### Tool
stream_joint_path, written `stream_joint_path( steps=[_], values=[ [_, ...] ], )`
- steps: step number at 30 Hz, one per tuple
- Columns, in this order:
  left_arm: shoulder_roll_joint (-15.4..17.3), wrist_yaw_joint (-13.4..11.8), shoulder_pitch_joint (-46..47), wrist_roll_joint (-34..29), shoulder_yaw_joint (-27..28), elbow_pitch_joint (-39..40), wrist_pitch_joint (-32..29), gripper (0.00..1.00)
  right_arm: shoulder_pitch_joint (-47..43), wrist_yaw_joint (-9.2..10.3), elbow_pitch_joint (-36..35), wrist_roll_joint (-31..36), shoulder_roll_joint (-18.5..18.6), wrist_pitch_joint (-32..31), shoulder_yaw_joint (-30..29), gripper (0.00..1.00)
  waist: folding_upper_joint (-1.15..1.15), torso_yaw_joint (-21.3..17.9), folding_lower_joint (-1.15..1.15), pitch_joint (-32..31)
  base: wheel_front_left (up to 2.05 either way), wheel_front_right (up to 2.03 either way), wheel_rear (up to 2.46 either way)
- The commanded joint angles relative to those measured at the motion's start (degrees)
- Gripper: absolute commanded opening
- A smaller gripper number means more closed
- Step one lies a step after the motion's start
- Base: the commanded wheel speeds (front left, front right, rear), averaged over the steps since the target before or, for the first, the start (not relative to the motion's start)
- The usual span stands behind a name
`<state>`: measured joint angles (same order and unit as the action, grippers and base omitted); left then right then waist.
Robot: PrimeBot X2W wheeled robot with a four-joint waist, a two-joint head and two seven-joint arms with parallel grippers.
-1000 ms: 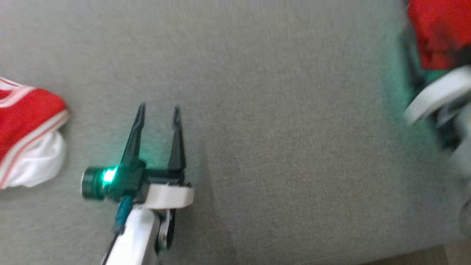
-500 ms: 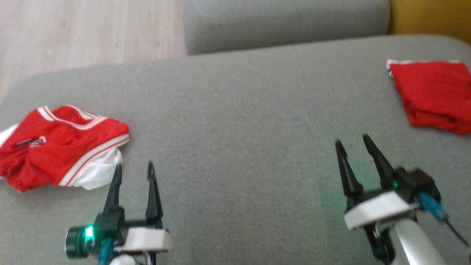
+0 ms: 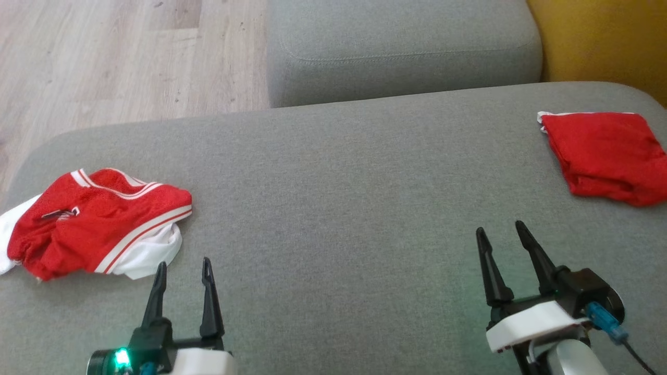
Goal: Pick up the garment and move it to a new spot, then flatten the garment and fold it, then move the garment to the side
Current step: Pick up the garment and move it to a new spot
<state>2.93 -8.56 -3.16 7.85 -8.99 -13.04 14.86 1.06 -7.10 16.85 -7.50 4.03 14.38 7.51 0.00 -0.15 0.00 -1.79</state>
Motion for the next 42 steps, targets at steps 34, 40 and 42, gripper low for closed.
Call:
stream_joint_path(
  steps=[34, 40, 42],
  values=[
    [-0.05, -1.63, 0.84, 2.22, 3.62, 4.71, 0.14, 1.00, 2.53, -0.39, -1.35, 0.26, 1.06, 0.62, 2.16, 1.00, 0.00, 20.38, 0.00, 4.52, 0.00, 0.00, 0.00],
    [-0.05, -2.28, 3.95, 3.78, 5.35, 7.37, 0.14, 1.00, 3.66, -0.39, -4.27, 2.01, 2.27, 0.62, 0.10, 1.00, 0.00, 23.39, 0.00, 9.35, 0.00, 0.00, 0.00],
    [-0.05, -1.71, 7.40, 2.78, 6.18, 8.68, 0.14, 1.00, 4.40, -0.39, -5.37, 2.59, 3.40, 0.62, -0.30, 1.00, 0.00, 23.79, 0.00, 11.99, 0.00, 0.00, 0.00]
  ],
)
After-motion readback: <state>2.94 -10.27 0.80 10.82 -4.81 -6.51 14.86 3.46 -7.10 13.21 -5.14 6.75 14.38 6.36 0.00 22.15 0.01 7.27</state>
